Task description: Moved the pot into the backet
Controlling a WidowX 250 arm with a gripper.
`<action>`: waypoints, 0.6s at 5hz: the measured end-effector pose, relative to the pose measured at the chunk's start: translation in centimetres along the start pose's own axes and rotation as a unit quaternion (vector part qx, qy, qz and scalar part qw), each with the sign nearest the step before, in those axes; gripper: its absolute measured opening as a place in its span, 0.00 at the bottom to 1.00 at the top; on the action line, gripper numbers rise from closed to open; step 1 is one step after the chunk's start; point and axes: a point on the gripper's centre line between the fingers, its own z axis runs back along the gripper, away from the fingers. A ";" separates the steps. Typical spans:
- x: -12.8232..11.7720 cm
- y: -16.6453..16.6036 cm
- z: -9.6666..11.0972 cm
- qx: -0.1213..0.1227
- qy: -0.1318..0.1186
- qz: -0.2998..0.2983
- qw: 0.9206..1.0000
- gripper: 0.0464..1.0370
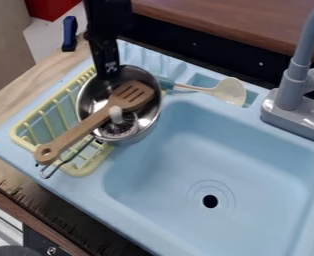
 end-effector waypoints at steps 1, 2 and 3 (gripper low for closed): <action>-0.8 0.6 -0.9 0.015 -0.012 -0.002 1.000 0.01; -1.3 1.6 -0.7 0.028 -0.015 0.012 0.999 0.01; -1.4 2.5 -1.1 0.040 -0.008 0.028 0.999 0.01</action>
